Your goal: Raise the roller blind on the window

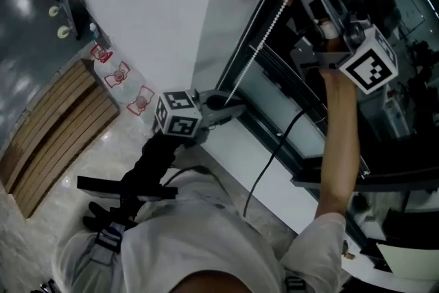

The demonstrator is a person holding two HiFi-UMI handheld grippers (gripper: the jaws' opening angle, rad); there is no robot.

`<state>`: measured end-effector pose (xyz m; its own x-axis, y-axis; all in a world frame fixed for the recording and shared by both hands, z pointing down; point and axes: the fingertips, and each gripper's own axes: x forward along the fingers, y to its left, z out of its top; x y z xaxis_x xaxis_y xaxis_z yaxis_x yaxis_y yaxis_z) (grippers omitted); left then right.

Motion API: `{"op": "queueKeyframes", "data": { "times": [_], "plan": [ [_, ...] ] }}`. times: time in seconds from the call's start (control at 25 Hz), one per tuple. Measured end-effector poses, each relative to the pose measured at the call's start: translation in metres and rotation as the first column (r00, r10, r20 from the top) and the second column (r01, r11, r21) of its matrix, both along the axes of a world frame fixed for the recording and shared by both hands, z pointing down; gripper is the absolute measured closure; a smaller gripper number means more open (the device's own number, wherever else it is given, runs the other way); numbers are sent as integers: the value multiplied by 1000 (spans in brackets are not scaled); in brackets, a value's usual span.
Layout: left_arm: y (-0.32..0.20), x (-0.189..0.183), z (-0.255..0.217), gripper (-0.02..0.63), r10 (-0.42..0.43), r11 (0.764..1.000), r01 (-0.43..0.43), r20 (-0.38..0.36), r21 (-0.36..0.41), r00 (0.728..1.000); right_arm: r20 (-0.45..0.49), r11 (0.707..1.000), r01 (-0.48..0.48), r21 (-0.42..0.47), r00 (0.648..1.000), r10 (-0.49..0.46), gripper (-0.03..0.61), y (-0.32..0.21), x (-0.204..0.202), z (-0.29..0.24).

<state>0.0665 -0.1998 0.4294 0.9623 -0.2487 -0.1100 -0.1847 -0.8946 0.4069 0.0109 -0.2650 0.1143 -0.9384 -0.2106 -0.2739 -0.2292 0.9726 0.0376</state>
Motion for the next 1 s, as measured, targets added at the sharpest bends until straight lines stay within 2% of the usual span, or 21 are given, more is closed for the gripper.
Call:
{"op": "queueKeyframes", "data": {
  "times": [0.44, 0.76, 1.0],
  "plan": [
    [-3, -4, 1, 615, -12, 1000, 12, 11, 5, 1000, -18, 989, 52, -140, 998, -56, 565, 2, -8, 81],
    [-3, -8, 4, 615, -17, 1000, 17, 13, 0, 1000, -140, 975, 16, -224, 989, -49, 565, 7, -19, 173],
    [-3, -9, 6, 615, -20, 1000, 20, 16, -8, 1000, -150, 963, 11, -269, 987, -53, 565, 13, -17, 204]
  ]
}}
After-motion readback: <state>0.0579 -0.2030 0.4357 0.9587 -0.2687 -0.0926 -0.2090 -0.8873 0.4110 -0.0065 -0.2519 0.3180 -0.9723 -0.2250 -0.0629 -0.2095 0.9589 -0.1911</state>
